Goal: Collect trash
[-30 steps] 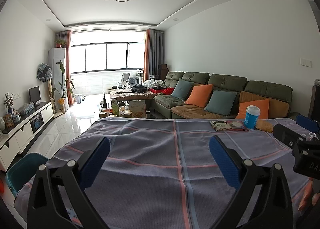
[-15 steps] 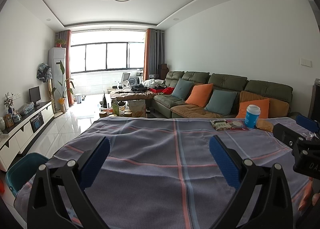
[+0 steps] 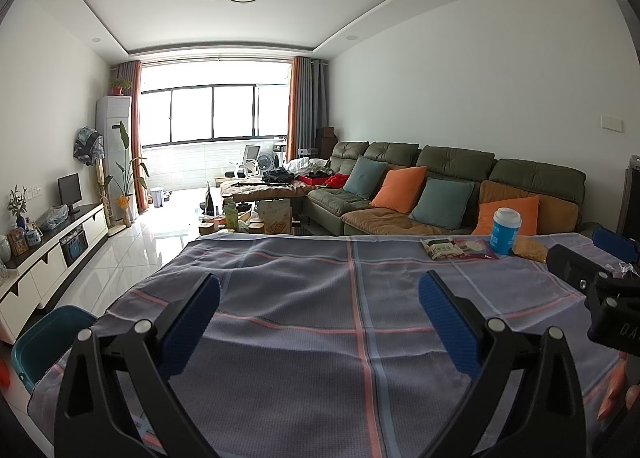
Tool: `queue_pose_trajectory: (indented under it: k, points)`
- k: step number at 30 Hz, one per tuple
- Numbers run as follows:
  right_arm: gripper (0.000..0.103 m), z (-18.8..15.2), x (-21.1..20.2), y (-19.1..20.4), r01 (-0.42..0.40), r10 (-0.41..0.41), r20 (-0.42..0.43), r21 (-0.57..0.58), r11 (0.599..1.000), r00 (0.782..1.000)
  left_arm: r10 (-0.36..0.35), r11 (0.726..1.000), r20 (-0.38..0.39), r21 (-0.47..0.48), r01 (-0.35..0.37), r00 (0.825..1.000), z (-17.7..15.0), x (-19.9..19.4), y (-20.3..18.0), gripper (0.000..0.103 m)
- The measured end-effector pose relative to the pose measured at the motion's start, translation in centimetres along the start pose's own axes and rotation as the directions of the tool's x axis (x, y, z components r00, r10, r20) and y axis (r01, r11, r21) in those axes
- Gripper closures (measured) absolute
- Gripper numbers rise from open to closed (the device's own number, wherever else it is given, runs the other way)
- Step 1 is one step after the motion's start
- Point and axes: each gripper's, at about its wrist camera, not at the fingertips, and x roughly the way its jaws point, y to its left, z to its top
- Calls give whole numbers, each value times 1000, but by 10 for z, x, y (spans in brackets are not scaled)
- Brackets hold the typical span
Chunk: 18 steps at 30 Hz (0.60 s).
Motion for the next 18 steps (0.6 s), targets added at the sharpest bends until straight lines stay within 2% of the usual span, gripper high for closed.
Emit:
queue_pose_trajectory:
  k: [18]
  points:
    - [4, 1, 0, -1, -1, 1, 1, 1, 1000, 1000, -5, 1000, -6, -2, 5, 1000, -3, 1, 3, 3]
